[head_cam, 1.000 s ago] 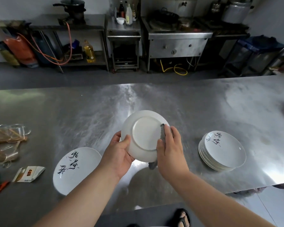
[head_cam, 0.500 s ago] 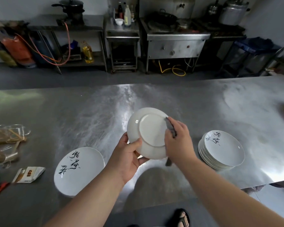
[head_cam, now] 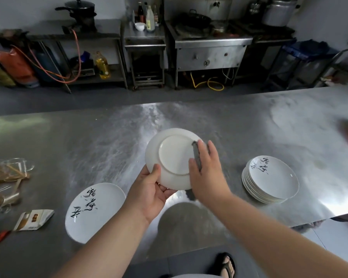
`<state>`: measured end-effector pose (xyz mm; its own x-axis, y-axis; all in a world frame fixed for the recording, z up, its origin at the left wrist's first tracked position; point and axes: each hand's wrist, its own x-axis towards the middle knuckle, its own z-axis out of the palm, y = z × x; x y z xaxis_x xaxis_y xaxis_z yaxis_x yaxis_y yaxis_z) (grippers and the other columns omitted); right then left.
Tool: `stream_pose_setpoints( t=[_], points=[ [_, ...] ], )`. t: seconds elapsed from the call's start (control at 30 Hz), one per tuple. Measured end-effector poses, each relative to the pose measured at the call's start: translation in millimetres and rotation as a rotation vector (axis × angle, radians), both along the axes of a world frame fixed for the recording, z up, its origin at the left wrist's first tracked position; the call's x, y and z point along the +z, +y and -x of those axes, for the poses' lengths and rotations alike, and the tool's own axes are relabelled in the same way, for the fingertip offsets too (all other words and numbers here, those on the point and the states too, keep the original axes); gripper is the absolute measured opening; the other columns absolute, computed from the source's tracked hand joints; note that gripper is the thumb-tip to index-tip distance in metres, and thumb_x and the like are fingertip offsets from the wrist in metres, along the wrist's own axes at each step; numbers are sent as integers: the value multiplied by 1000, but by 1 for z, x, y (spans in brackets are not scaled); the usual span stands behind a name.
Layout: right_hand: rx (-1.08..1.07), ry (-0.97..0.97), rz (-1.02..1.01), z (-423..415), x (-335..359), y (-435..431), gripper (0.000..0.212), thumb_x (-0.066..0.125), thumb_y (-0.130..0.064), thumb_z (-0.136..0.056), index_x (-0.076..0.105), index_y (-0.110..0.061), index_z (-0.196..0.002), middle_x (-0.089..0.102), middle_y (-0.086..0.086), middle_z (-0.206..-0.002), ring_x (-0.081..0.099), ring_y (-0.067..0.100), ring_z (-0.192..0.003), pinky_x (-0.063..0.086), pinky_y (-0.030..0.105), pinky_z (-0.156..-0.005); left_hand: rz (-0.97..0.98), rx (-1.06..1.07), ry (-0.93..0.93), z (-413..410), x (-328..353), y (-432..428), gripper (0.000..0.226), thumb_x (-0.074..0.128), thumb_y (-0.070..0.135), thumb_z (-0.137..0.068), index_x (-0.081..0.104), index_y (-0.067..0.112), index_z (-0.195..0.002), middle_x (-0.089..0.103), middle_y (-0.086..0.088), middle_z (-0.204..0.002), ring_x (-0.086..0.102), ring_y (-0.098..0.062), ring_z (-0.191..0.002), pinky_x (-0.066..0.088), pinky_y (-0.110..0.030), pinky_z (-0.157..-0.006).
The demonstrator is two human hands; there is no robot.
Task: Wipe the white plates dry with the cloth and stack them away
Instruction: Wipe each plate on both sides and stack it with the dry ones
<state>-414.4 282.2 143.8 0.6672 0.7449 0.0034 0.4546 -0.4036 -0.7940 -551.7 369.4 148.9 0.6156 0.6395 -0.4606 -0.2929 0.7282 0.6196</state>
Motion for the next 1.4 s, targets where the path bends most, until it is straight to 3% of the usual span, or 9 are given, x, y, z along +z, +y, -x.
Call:
stream_pose_setpoints(
  t=[0.23, 0.37, 0.5, 0.63, 0.73, 0.83, 1.2, 1.3, 1.4],
  points=[
    [7, 47, -101, 22, -7, -3, 64, 46, -31, -110, 15, -36, -166, -12, -20, -170, 1, -10, -149, 13, 11, -119, 26, 30, -44, -10, 4, 5, 32, 42, 19, -112, 61, 19, -137, 71, -16, -130, 72, -35, -115, 65, -49, -80],
    [-128, 190, -226, -5, 3, 2, 57, 57, -7, -98, 52, -26, -151, 34, -16, -157, 39, -16, -130, 31, -8, -89, -78, -82, -41, -4, -2, 4, 48, 61, 9, -96, 58, 23, -141, 68, -15, -136, 68, -35, -120, 58, -54, -96],
    [-42, 133, -218, -41, 28, 16, 52, 58, -6, -90, 69, -29, -135, 53, -24, -140, 49, -19, -119, 38, -4, -84, -21, -199, 15, 0, 6, 27, 51, 56, 47, -100, 57, 22, -145, 67, -13, -138, 68, -37, -122, 50, -62, -104],
    [52, 78, -202, -38, 25, 14, 57, 57, -8, -95, 55, -28, -149, 38, -23, -153, 41, -28, -120, 52, 6, -81, 4, -87, 50, -6, 5, 36, 41, 46, 32, -109, 55, 15, -146, 72, -14, -129, 76, -30, -105, 64, -44, -71],
    [100, -46, -126, 7, -8, 1, 73, 53, -37, -102, 18, -28, -165, -3, -17, -167, -7, -19, -148, 7, 10, -120, -4, -26, 36, -12, -2, 25, 37, 43, 27, -111, 56, 14, -144, 72, -17, -129, 73, -34, -111, 64, -48, -82],
    [112, -99, 36, 32, -32, -6, 92, 26, -70, -94, -10, -26, -166, -37, -10, -165, -41, 12, -149, -16, 29, -123, 40, 10, 19, -20, -7, 11, 35, 41, 26, -112, 56, 14, -142, 71, -19, -129, 70, -40, -117, 53, -57, -102],
    [348, -517, 64, 13, -36, -15, 81, 4, -71, -104, 6, -19, -166, -11, 11, -174, -22, 31, -159, -2, 57, -128, 143, -5, 59, -56, 5, 2, 40, 48, 33, -110, 59, 9, -141, 69, -23, -131, 71, -40, -115, 59, -52, -96],
    [246, -432, 38, -23, -29, -13, 81, -2, -74, -100, 2, -25, -164, -9, 4, -174, -19, 23, -160, -3, 54, -130, 139, -1, 23, -63, 8, 3, 38, 44, 29, -112, 60, 11, -140, 73, -18, -126, 74, -33, -109, 64, -36, -68],
    [150, -305, 59, -33, -17, -20, 84, -7, -75, -97, 3, -27, -165, -12, 2, -175, -24, 22, -158, 1, 53, -130, 126, -31, -2, -72, 10, -2, 39, 41, 29, -112, 58, 10, -141, 72, -18, -128, 73, -33, -113, 65, -40, -78]
  ],
)
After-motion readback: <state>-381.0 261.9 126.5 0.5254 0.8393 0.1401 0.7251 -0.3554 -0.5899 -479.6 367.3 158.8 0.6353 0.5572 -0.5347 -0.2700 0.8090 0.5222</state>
